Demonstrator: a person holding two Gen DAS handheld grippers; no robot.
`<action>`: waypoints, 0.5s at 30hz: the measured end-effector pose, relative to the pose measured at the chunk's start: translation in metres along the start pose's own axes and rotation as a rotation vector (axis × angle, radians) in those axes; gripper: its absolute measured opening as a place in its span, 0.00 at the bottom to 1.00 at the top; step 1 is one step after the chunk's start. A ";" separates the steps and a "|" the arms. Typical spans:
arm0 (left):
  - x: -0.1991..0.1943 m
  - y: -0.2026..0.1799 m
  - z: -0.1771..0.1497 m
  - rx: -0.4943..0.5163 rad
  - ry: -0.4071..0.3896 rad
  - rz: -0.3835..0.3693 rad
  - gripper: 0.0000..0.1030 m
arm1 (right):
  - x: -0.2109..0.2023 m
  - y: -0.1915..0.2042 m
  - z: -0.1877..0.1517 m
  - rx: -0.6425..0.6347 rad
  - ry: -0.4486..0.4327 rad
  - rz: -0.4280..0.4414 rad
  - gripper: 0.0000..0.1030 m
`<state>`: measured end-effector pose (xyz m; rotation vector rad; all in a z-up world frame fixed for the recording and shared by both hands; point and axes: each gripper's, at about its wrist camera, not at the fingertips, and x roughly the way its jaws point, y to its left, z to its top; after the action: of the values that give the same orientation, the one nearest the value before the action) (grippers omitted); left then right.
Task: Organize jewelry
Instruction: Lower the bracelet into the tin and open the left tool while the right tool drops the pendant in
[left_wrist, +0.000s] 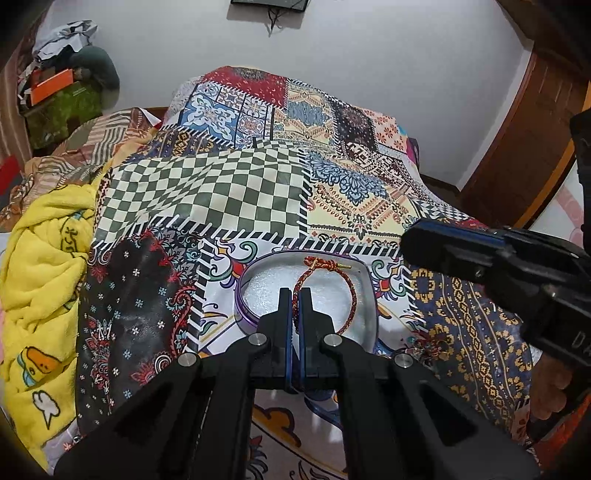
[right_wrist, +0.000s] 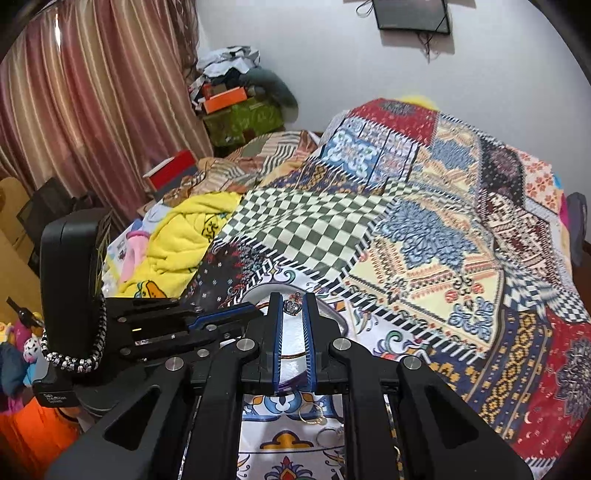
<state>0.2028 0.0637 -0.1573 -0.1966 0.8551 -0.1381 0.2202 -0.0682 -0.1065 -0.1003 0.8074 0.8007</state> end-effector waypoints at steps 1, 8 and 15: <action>0.002 0.001 0.000 0.001 0.005 -0.003 0.01 | 0.004 0.000 0.000 0.002 0.009 0.009 0.09; 0.005 0.002 0.000 0.015 0.006 0.004 0.01 | 0.027 -0.002 -0.001 0.011 0.083 0.054 0.09; -0.001 0.002 0.000 0.033 -0.007 0.020 0.01 | 0.047 -0.005 -0.006 0.006 0.142 0.043 0.09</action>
<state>0.2024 0.0657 -0.1565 -0.1574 0.8474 -0.1326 0.2395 -0.0458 -0.1432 -0.1360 0.9485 0.8389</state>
